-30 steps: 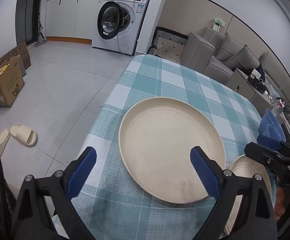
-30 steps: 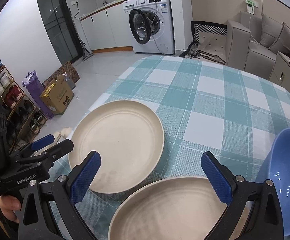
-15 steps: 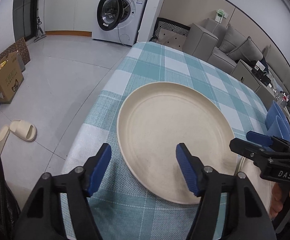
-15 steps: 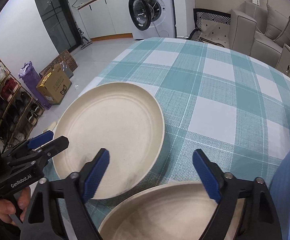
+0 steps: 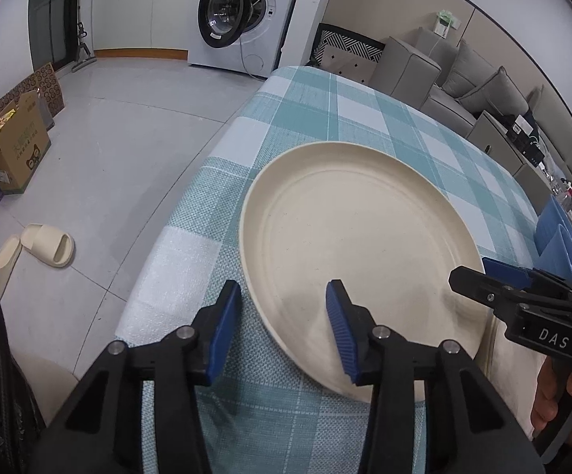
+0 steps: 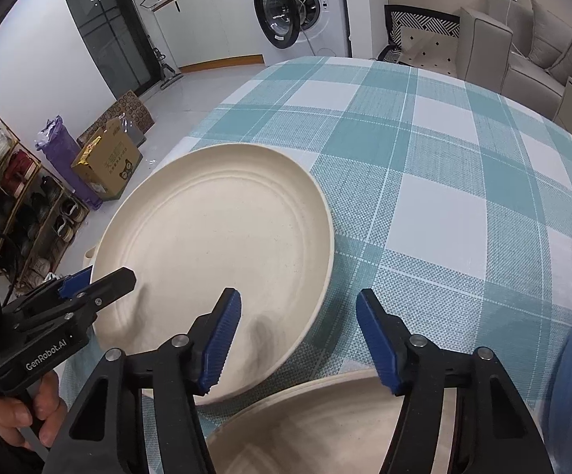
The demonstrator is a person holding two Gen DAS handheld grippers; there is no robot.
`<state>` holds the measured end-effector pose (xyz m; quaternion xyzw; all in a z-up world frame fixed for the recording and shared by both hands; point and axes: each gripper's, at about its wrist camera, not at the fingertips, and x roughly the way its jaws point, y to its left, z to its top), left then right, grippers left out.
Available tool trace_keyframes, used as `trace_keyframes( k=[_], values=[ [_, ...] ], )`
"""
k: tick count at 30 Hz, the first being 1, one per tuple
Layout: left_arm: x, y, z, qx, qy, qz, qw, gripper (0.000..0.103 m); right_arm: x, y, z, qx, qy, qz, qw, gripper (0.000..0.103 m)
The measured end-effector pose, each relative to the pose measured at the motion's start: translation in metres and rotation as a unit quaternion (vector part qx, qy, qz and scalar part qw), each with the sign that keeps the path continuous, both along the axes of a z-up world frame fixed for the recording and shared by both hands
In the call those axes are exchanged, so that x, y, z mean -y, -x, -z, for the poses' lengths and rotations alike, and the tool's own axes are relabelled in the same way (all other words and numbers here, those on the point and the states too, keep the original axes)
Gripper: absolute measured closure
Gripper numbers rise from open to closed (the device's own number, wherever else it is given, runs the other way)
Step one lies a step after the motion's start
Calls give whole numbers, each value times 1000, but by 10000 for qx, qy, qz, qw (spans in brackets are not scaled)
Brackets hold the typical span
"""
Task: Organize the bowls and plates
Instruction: 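Close the left tool on a plate stack rim while the right tool grips the other stack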
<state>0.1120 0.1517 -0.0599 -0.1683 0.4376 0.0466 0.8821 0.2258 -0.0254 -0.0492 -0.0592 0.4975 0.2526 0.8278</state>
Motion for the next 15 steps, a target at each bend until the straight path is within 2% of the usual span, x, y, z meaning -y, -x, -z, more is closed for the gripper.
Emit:
trace_keyframes(
  k=[4,9,11,15],
  values=[
    [-1,0,0,-18,1,3,10000,60,-3,1,1,48,59,-70,9999,40],
    [1,1,0,-26,-70,11,10000,62,-7,5,1,108,110,-190,9997,55],
    [0,2,0,-6,8,34,10000,70,-8,6,1,139,123,-196,9996,66],
    [1,3,0,6,-64,9,10000,74,-7,5,2,243,272,-122,9993,77]
  ],
)
